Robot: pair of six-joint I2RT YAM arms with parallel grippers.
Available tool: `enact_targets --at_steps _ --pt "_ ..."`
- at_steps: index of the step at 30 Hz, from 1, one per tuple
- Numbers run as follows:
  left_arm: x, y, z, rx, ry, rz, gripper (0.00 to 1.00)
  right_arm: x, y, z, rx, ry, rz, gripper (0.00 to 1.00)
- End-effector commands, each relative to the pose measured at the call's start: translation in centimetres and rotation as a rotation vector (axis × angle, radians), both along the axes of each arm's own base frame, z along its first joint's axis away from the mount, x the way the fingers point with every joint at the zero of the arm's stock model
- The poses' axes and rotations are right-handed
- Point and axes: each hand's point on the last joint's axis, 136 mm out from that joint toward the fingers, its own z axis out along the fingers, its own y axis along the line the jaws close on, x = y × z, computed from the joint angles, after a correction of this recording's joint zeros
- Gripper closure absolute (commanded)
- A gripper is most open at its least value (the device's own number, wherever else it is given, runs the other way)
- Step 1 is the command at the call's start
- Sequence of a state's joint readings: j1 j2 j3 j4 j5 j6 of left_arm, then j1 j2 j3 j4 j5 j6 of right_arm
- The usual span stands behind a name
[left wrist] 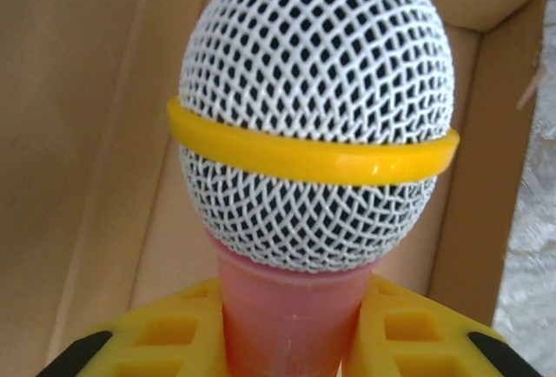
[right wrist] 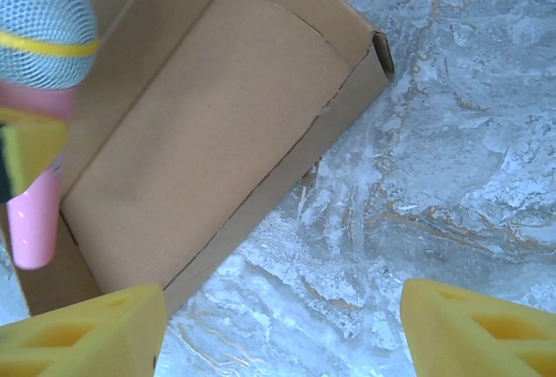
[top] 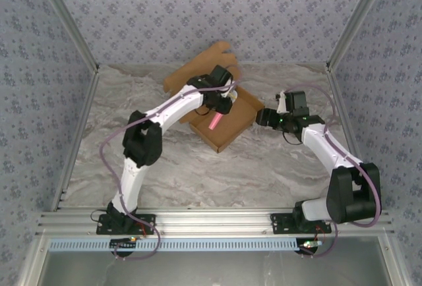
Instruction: Fold the paper box
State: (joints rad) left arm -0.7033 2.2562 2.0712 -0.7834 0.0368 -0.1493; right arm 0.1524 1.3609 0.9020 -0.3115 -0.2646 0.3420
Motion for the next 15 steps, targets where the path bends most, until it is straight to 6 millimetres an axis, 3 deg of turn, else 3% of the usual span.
enact_targets --at_steps 1,7,15 --pt "-0.5 -0.1 -1.0 0.069 0.047 -0.047 0.73 -0.5 -0.8 -0.1 -0.036 0.007 0.003 0.27" --pt "1.1 -0.8 -3.4 0.125 0.057 -0.049 0.69 -0.4 -0.9 -0.3 -0.036 0.011 0.002 0.26" --pt "1.9 -1.4 -5.0 0.137 0.062 -0.055 0.63 -0.3 -0.9 -0.8 -0.037 0.020 0.003 0.26"
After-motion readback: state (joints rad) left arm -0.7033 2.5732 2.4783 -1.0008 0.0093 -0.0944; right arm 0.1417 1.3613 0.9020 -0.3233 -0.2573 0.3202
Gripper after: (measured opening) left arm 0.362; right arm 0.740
